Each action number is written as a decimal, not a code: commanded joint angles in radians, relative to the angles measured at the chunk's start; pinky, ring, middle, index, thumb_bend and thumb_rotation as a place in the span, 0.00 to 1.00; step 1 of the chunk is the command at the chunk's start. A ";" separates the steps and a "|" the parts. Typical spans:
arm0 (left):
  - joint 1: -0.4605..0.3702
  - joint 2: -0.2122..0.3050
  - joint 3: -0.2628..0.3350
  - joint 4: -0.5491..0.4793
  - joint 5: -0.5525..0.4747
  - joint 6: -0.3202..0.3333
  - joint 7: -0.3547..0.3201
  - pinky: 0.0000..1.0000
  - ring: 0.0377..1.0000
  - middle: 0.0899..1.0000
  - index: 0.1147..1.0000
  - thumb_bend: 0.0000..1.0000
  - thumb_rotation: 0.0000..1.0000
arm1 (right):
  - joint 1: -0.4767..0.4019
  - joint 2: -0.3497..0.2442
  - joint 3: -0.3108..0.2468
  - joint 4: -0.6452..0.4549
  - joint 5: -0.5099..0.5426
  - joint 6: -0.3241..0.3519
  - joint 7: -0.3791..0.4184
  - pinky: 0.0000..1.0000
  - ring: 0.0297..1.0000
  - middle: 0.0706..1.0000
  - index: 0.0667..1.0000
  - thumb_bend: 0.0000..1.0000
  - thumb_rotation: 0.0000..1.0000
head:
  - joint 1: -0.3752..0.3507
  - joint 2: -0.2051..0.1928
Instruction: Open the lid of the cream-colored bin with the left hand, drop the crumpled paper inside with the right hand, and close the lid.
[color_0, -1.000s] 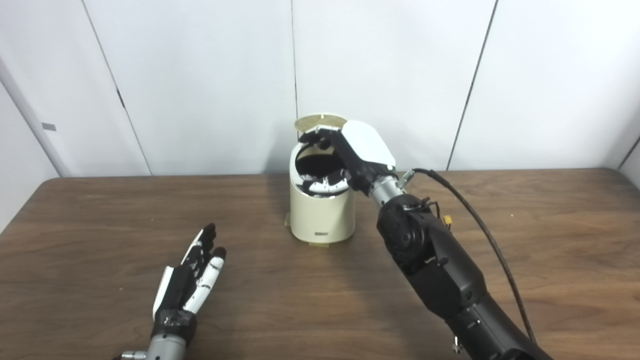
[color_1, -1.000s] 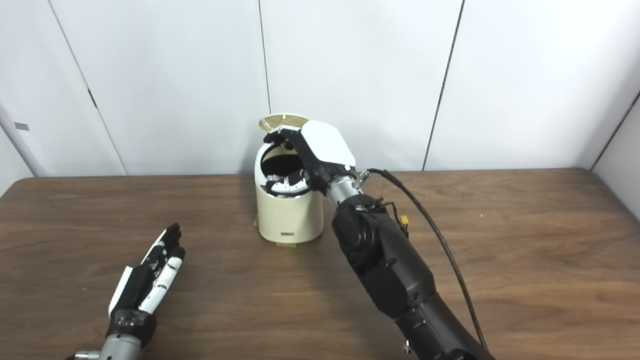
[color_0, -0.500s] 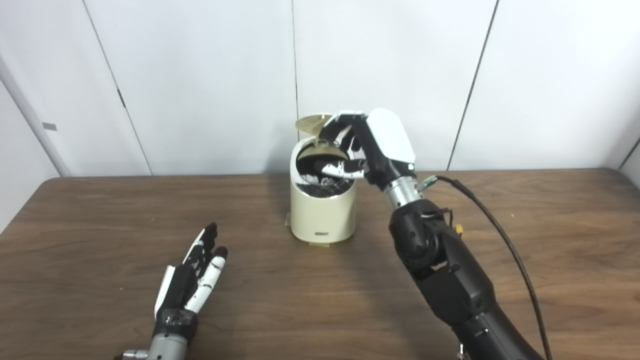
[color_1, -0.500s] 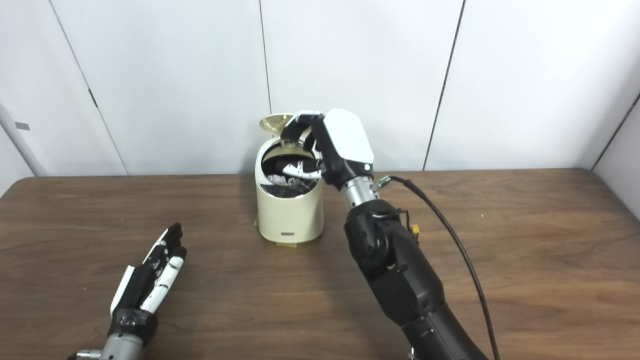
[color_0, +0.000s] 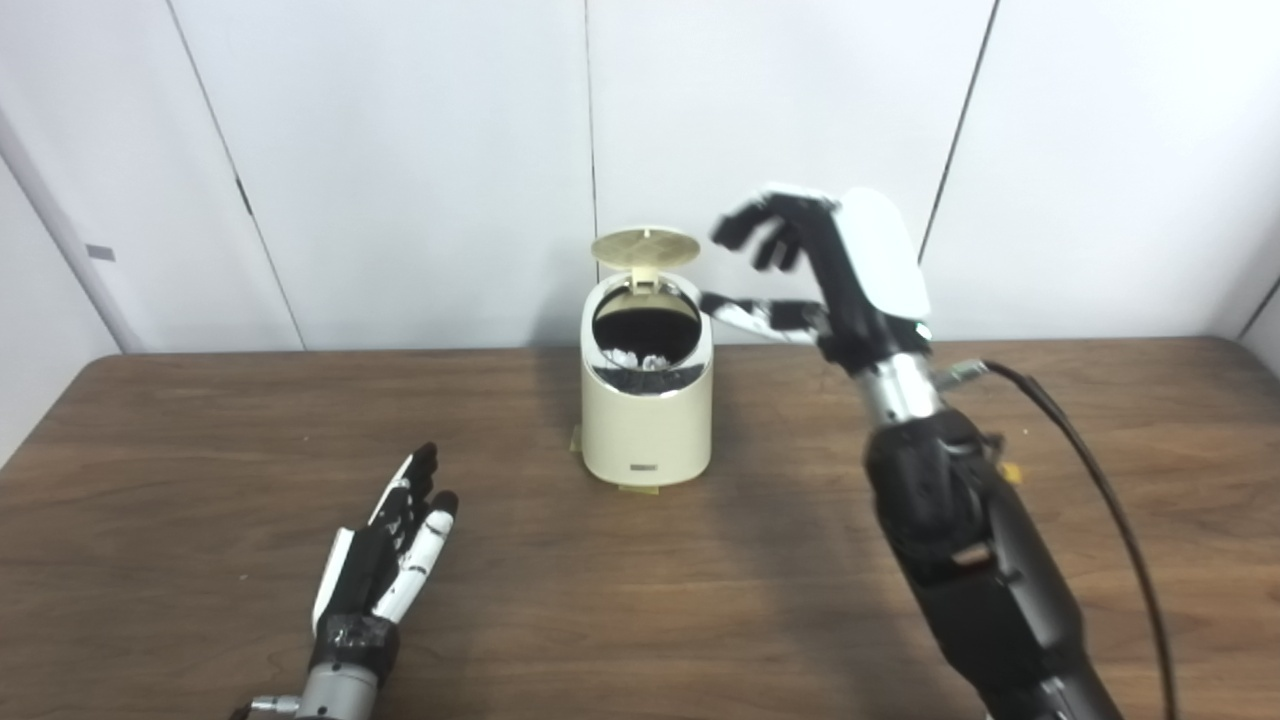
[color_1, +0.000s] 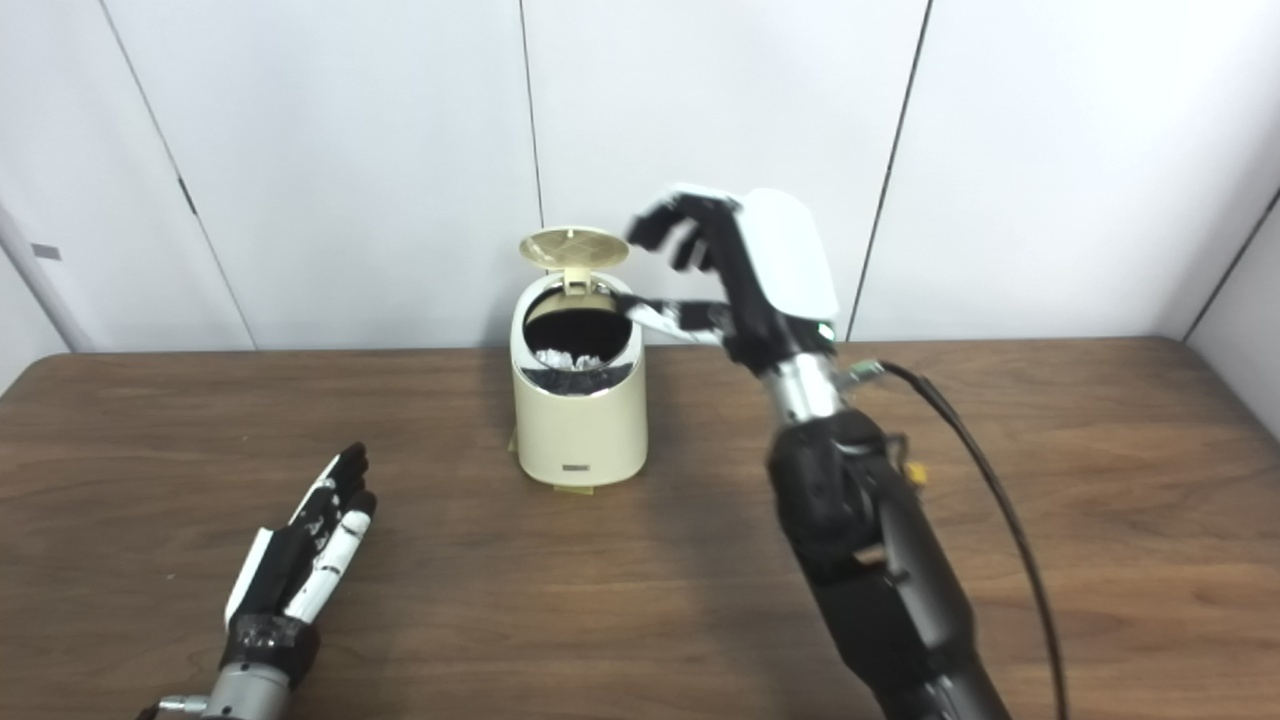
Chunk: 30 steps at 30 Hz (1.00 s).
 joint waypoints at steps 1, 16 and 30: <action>-0.027 0.006 0.001 0.005 -0.008 -0.003 -0.008 1.00 1.00 0.98 1.00 0.47 0.63 | -0.008 -0.013 -0.026 -0.034 0.007 0.003 -0.005 0.41 0.38 0.48 0.46 0.50 0.00 | -0.003 0.001; -0.038 0.035 0.025 -0.009 -0.036 0.030 -0.036 1.00 1.00 0.98 1.00 0.51 0.62 | 0.172 0.115 -0.233 -0.062 0.390 0.156 0.049 0.50 0.59 0.64 0.46 0.51 0.15 | -0.019 0.013; -0.041 0.045 0.023 -0.029 -0.033 0.056 -0.039 1.00 1.00 0.98 1.00 0.48 0.62 | 0.260 0.173 -0.283 0.044 0.532 0.080 0.002 0.60 0.68 0.72 0.46 0.50 0.16 | -0.023 0.027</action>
